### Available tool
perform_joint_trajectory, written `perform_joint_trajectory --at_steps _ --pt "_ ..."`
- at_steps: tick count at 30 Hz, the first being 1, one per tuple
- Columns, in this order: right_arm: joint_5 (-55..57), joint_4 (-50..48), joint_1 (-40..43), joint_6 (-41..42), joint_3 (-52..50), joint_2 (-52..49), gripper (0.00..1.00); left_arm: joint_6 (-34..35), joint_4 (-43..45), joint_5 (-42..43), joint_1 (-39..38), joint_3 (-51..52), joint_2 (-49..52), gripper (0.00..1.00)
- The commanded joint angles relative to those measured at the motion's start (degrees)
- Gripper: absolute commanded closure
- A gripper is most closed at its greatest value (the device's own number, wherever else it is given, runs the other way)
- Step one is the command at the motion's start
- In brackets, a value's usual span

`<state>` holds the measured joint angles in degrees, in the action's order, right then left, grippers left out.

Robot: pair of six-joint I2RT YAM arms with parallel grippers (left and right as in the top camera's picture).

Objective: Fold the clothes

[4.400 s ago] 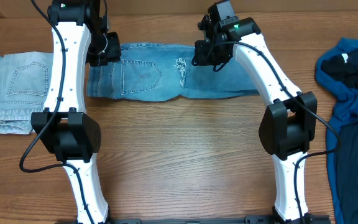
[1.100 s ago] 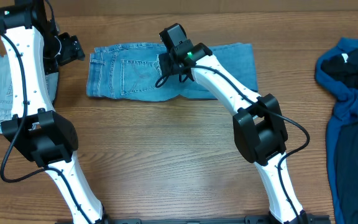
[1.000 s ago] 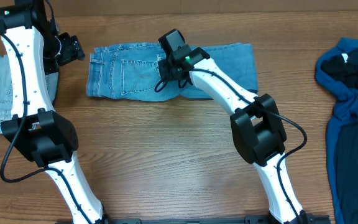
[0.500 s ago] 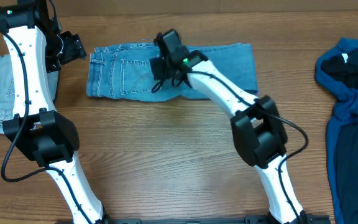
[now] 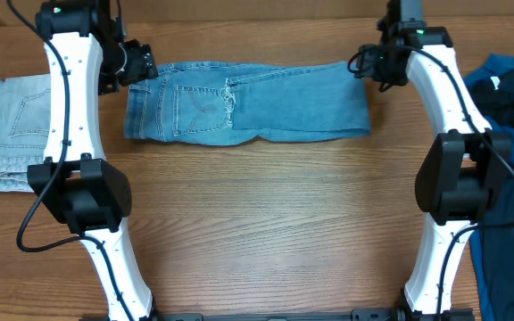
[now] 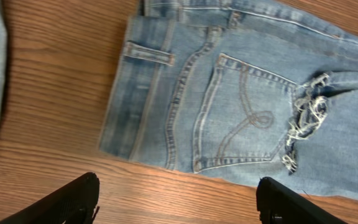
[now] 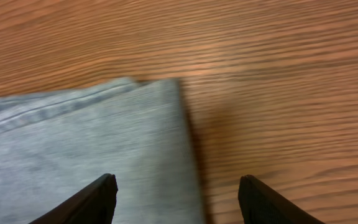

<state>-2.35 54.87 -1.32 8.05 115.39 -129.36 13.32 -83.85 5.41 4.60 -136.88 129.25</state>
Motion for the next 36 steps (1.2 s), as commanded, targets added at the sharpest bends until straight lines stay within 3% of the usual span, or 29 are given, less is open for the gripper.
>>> perform_joint_trajectory --at_steps 1,6,11,13,14,15,18,22,29,36 --pt "-1.5 -0.3 1.7 -2.6 -1.0 -0.9 0.33 0.4 -0.5 0.1 -0.2 -0.8 -1.1 0.15" --pt "-12.0 -1.8 3.3 -7.6 -5.4 -3.4 0.34 0.4 -1.5 -1.6 -0.1 -0.8 -1.1 0.15" --pt "-12.9 -7.3 3.3 -8.5 -13.7 -3.4 0.35 0.4 -1.4 -2.0 -0.1 -0.8 -1.1 0.14" --pt "-15.1 -9.8 3.3 -8.5 -16.7 -3.4 0.43 0.4 -1.8 -2.0 -0.1 -0.8 -1.1 0.14" --pt "-16.2 -9.8 3.3 -8.6 -17.1 -3.4 0.55 0.4 -1.8 -2.0 -0.1 -0.8 -1.1 0.14" --pt "-16.7 -9.6 3.3 -8.5 -17.1 -3.4 0.74 0.4 -1.8 -2.0 -0.1 -0.8 -1.1 0.14" --pt "-16.6 -8.7 4.1 -8.5 -16.9 -3.0 0.95 0.4 -1.5 -2.0 -0.1 -0.8 -1.1 0.14" --pt "-16.6 -4.1 11.1 -8.6 -13.3 2.1 0.96 0.4 -1.6 -2.0 -0.1 -0.8 -1.1 0.14" --pt "-14.2 -1.0 22.1 -19.2 -11.4 9.3 0.96 0.4 -0.2 -1.1 -0.6 -0.8 -1.1 0.16" --pt "-14.1 10.6 18.3 -20.1 6.1 9.3 0.96 0.4 0.4 -1.1 -0.9 -0.8 -1.1 0.15"
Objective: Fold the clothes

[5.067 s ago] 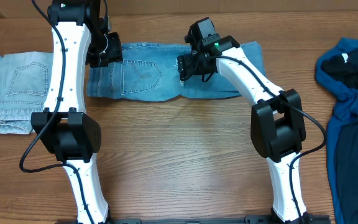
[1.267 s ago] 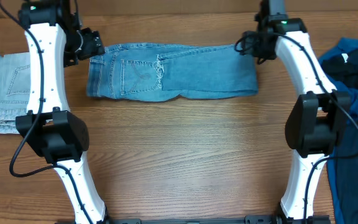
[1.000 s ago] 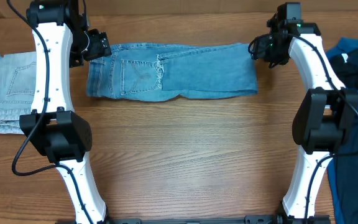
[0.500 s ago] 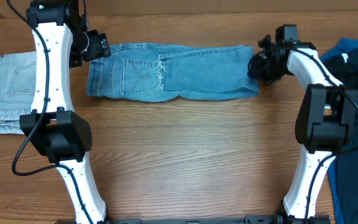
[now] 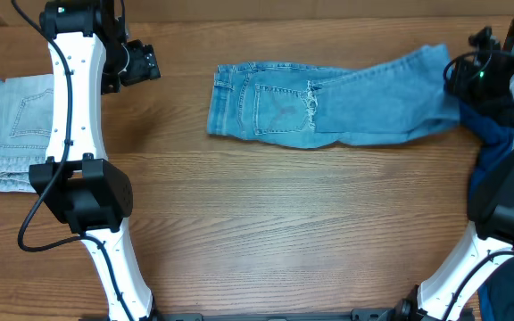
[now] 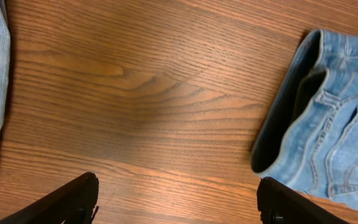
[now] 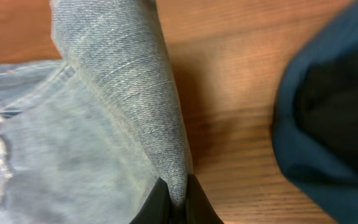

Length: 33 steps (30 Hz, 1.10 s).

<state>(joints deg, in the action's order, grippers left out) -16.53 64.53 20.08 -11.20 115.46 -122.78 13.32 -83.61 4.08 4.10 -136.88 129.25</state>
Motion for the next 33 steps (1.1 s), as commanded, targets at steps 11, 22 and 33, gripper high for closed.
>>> perform_joint_trajectory --at_steps 11,22,33 --pt "-0.1 -0.1 -27.4 7.8 7.3 2.7 0.96 0.3 0.5 0.0 -0.4 -0.8 -1.1 0.14" --pt "-4.6 -6.0 -40.0 13.0 7.3 2.7 0.96 -1.6 1.3 -0.3 -0.4 -0.8 -1.1 0.11" --pt "-4.6 -10.0 -44.7 13.0 4.4 1.3 0.95 -1.6 1.1 -0.7 -0.4 -0.8 -1.1 0.11"
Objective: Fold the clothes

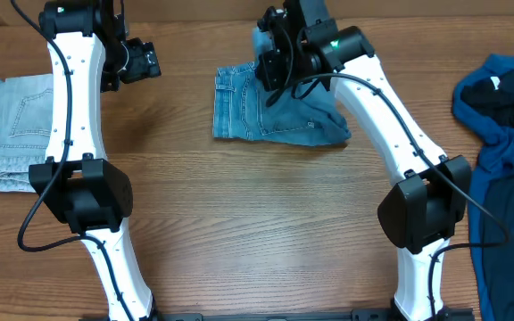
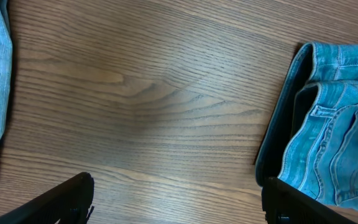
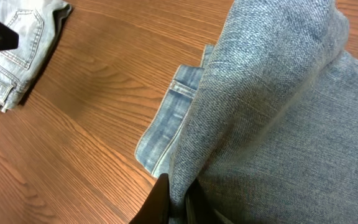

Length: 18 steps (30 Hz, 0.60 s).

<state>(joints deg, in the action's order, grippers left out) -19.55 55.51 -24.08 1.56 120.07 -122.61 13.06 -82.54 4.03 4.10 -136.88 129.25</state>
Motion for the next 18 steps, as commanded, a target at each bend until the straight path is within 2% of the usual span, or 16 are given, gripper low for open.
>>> perform_joint_trajectory --at_steps 1,11,15,16,17,18 --pt "-1.6 -1.4 -0.6 0.2 -0.2 0.2 0.95 -1.3 0.0 -0.6 -0.4 -0.8 -1.1 0.11" --pt "-1.6 -6.1 -5.4 0.2 -0.3 -10.2 0.94 -1.3 0.0 -0.6 -0.4 -0.8 -1.1 0.11" --pt "-1.5 -9.4 -8.2 0.2 -0.4 -10.5 0.88 -1.3 0.0 -0.6 -0.4 -0.8 -1.1 0.11" --pt "0.4 -9.2 -8.8 0.2 -0.4 -10.5 0.71 -1.3 -0.3 -0.6 -0.4 -0.8 -1.1 0.11" --pt "2.1 -9.2 -9.0 0.2 -0.4 -10.5 0.63 -1.3 -0.4 -0.7 -0.4 -0.8 -1.1 0.11" --pt "3.2 -9.2 -9.0 0.2 -0.4 -10.6 0.50 -1.3 -0.5 -0.7 -0.4 -0.8 -1.1 0.11"
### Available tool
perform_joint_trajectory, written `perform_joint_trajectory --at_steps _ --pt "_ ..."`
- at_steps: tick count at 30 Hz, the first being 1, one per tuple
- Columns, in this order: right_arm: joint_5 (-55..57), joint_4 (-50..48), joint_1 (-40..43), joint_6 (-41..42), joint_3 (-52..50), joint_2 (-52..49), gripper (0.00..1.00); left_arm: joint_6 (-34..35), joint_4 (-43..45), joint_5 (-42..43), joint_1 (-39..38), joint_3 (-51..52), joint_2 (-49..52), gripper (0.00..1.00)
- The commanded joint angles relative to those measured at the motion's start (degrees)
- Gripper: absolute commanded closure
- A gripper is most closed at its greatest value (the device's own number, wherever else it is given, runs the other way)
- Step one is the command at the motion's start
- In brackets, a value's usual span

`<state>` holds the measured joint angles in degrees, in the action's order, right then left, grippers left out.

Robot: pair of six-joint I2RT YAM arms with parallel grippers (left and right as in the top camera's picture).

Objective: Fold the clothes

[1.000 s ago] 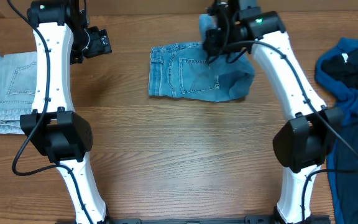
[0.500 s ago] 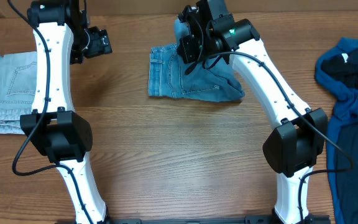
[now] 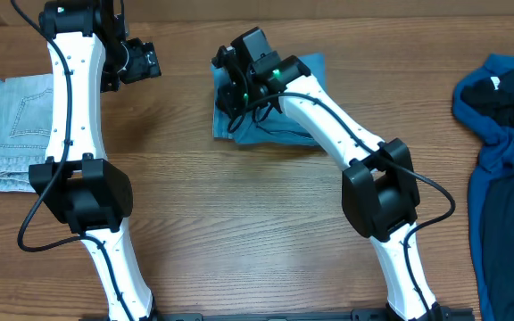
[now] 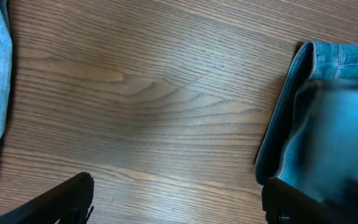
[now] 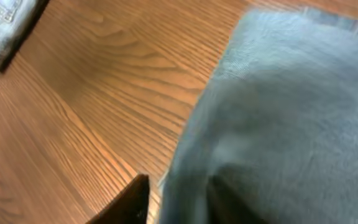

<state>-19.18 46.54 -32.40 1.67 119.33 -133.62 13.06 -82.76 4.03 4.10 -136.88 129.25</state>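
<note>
The blue jeans [image 3: 279, 111] lie folded in half at the table's back middle, the leg half laid over the waist half. My right gripper [image 3: 234, 89] is low over their left end. In the right wrist view its fingers stand apart, one dark finger [image 5: 135, 200] showing bare and the other dim under blurred denim [image 5: 278, 112]. My left gripper [image 3: 139, 61] hangs open over bare wood at the back left, apart from the jeans; its fingertips [image 4: 73, 196] hold nothing, and the jeans' folded edge [image 4: 291, 112] shows at the right.
A folded pale grey pair of jeans [image 3: 7, 125] lies at the left edge, also in the left wrist view. A dark blue garment [image 3: 498, 134] is heaped at the right edge. The wooden table [image 3: 266, 232] is bare in front.
My right gripper has moved left and down onto the jeans' left end, and its fingers, then pinched on the leg end, now stand apart. The leg half lies flat over the waist half. The left arm has not moved.
The jeans lay stretched out at the back, both grippers open at their ends. Then my right gripper held the leg end far right, with the jeans shifted right. Then it had carried that end over the waist, and now it has opened there.
</note>
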Motion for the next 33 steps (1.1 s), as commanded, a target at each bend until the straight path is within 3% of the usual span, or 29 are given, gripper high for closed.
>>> perform_joint_trajectory --at_steps 1,3,5,7,9,10,11,12,13,14,15,19,24,28,33 --pt "2.9 -0.4 -0.7 0.1 0.3 0.5 0.38 -1.3 -0.3 -0.6 -0.4 -0.8 -1.1 0.11" --pt "2.6 -1.7 -0.7 0.1 0.4 0.5 0.33 -1.3 0.0 -0.3 -0.4 -0.8 -1.1 0.14" --pt "2.4 0.2 0.4 0.1 3.2 0.7 0.32 -4.2 1.6 5.8 -0.7 -0.9 -1.4 0.31" --pt "2.4 4.9 2.4 0.1 7.9 2.2 0.28 -5.8 3.4 11.2 -1.8 -0.9 -2.0 0.55" --pt "2.6 9.5 5.5 0.5 11.3 4.6 0.26 -5.9 5.0 15.3 -4.3 -0.9 -2.6 0.96" --pt "2.8 10.9 7.1 2.2 11.9 5.7 0.29 -5.9 5.5 16.9 -5.4 -0.9 -2.6 0.96" --pt "2.8 13.1 9.6 5.1 12.0 7.0 0.50 -7.3 6.4 19.2 -7.9 -0.9 -2.5 0.96" --pt "2.7 14.8 11.1 6.1 12.0 7.3 0.61 -7.8 7.2 19.4 -9.9 -0.9 -2.5 0.96" --pt "2.6 18.0 13.2 6.0 11.9 7.2 0.85 -8.0 9.1 18.5 -13.2 -0.9 -2.4 0.96" --pt "2.6 20.3 14.2 5.8 11.7 6.7 0.91 -7.9 10.6 16.0 -15.5 -0.9 -2.0 0.96" --pt "2.6 23.8 14.8 5.8 10.4 6.3 0.94 -6.0 12.0 7.8 -18.9 -0.9 -0.9 0.96" --pt "2.6 27.1 14.0 5.6 7.0 6.3 0.96 -3.8 12.7 1.5 -22.8 -0.9 3.9 0.96" --pt "-0.6 19.9 12.5 6.3 0.5 6.2 0.96 -2.6 13.0 -1.8 -21.4 -0.9 7.1 0.96" --pt "-4.7 13.8 12.2 6.3 -5.0 6.2 0.96 -2.8 13.6 -1.7 -20.9 -0.9 10.2 0.96" --pt "-9.5 14.8 9.3 6.3 -8.2 6.2 0.96 -2.8 14.3 -1.7 -20.9 -0.9 13.5 0.95"
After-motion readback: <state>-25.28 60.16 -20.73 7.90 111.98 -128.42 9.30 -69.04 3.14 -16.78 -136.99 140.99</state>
